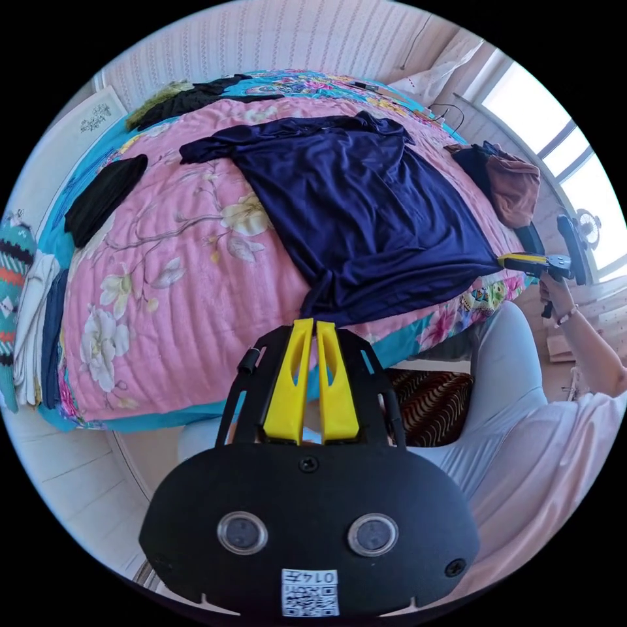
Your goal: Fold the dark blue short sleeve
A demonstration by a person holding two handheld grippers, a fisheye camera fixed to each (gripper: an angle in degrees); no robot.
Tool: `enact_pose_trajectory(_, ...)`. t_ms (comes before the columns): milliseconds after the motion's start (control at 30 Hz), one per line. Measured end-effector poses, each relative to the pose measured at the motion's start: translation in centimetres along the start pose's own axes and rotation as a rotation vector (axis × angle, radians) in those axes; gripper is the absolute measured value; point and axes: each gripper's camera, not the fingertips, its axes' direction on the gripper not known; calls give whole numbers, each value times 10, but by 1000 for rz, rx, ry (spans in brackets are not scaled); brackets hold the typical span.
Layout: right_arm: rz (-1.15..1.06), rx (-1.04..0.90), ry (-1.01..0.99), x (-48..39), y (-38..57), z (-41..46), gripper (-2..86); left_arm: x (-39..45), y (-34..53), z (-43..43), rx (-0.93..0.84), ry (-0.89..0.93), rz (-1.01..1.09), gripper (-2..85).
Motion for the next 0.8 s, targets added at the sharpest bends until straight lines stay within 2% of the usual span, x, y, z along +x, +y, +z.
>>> enact_pose_trajectory(100,-1,-4,-4,13,10,-4,1,-8,15,-7,19,-37,-22,7)
enact_pose_trajectory(200,3,16,-22,28,20,-12,6,-15,21,-14,64,14,-46,44)
enact_pose_trajectory(333,79,116,-40,54,34,-30,37,-22,16,-6,51,33,-55,82)
enact_pose_trajectory(500,199,169,-156,85,45,-27,82,-36,17,-2,-6,36,-60,63)
enact_pose_trajectory(600,229,57,-197,100,45,3,96,-46,29,-17,17,55,-37,17)
enact_pose_trajectory(700,220,42,-227,115,55,-1,53,-58,48,-40,47,95,-32,2)
enact_pose_trajectory(800,188,79,-423,138,74,-20,4,-76,76,-80,150,205,-34,-3)
